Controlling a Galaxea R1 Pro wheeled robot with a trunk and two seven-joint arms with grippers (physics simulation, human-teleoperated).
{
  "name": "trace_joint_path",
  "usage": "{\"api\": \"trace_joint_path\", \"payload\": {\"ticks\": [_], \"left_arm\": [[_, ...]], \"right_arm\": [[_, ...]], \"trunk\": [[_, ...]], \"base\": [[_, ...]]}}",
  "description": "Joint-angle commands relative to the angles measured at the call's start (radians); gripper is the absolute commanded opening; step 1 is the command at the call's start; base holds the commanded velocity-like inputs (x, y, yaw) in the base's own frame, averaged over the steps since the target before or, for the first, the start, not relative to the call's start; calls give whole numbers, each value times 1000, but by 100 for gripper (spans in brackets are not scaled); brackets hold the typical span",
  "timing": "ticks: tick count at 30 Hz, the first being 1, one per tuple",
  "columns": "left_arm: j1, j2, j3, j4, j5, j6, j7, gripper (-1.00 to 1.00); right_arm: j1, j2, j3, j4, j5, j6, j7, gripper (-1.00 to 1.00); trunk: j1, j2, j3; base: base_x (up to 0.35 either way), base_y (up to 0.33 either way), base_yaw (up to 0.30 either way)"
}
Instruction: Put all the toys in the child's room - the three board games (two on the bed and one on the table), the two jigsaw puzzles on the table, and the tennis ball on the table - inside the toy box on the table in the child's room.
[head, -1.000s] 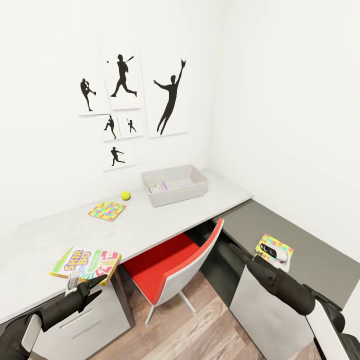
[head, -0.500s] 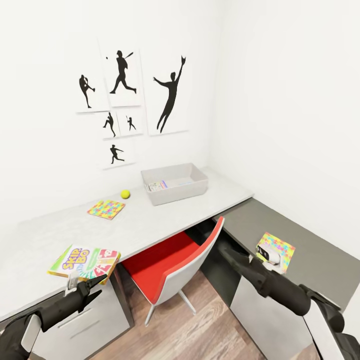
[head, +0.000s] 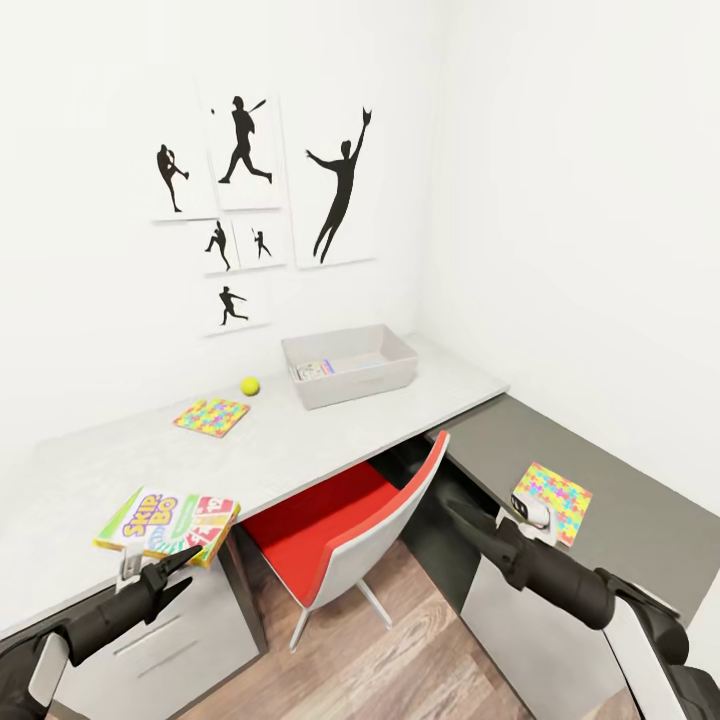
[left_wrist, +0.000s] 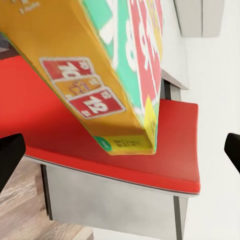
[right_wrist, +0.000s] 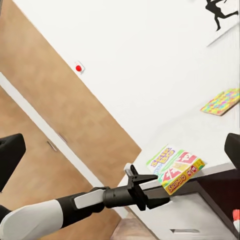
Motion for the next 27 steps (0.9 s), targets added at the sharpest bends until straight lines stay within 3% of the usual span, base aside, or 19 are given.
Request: {"api": "trace_joint_path", "payload": {"ticks": [1,5,14,23,27], "left_arm": [[-1,0,2,0,2,6,-2,100],[-1,2,2,0,2,7,-2,100],[-1,4,3,0,2,7,-2,100],[-1,4,3,0,2,7,-1,100],[-1,4,3,0,2,7,-1,100]], "right_arm": [[-1,0,0,0,-6,8,-4,100],[-1,0,0,0,-3,8,-20,100],[-1,4,5,-1,-1,5,-59,100],[-2,11,62,0,-1,6,-118,100],[-2,12,76,1,-1,6,-125,100]], "trunk": [[0,-1,-1],[0,-1,-1],[27,-50,-23],[54,-99,-45],[54,-99,-45]], "base": [[0,0,0],[0,0,0],[0,0,0],[0,0,0],[0,0,0]]}}
